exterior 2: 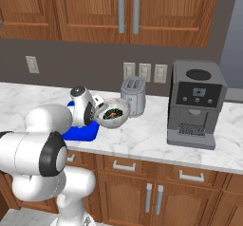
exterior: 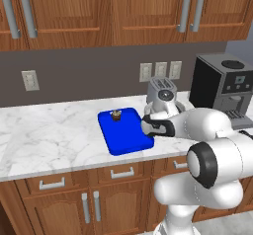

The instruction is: Place the bowl with donut and the cupcake onto the tray.

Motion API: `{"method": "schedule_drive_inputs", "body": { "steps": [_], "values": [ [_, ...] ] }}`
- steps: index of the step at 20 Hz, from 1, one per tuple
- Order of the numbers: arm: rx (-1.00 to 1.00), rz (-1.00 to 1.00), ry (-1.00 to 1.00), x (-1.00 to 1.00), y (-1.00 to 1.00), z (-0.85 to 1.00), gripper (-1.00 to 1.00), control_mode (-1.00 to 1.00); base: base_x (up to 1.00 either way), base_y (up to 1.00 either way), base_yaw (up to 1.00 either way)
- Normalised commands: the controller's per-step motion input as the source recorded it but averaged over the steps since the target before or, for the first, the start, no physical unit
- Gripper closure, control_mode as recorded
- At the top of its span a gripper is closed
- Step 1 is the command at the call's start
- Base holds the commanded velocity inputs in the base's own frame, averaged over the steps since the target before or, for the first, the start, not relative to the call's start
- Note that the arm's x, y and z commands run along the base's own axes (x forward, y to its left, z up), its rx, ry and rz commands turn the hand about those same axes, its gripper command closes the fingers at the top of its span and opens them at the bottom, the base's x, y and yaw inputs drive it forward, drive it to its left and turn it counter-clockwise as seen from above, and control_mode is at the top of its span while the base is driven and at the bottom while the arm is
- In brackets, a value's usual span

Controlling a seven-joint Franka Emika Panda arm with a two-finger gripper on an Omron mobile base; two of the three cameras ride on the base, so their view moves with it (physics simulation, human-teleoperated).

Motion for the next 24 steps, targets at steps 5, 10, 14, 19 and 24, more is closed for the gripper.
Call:
{"method": "schedule_drive_inputs", "body": {
  "steps": [5, 10, 14, 19, 24],
  "values": [
    [-0.01, 0.07, 0.00, -0.01, 0.37, 0.06, 1.00, -1.00, 0.00, 0.00, 0.00],
    [0.00, 0.06, 0.00, -0.12, 0.40, 0.06, 1.00, -1.00, 0.00, 0.00, 0.00],
    [0.00, 0.05, 0.00, -0.20, 0.46, 0.02, 1.00, -1.00, 0.00, 0.00, 0.00],
    [0.00, 0.06, 0.00, -0.18, 0.53, 0.00, 1.00, -1.00, 0.00, 0.00, 0.00],
    [0.00, 0.07, 0.00, -0.02, 0.49, 0.00, 1.00, -1.00, 0.00, 0.00, 0.00]
  ]
}}
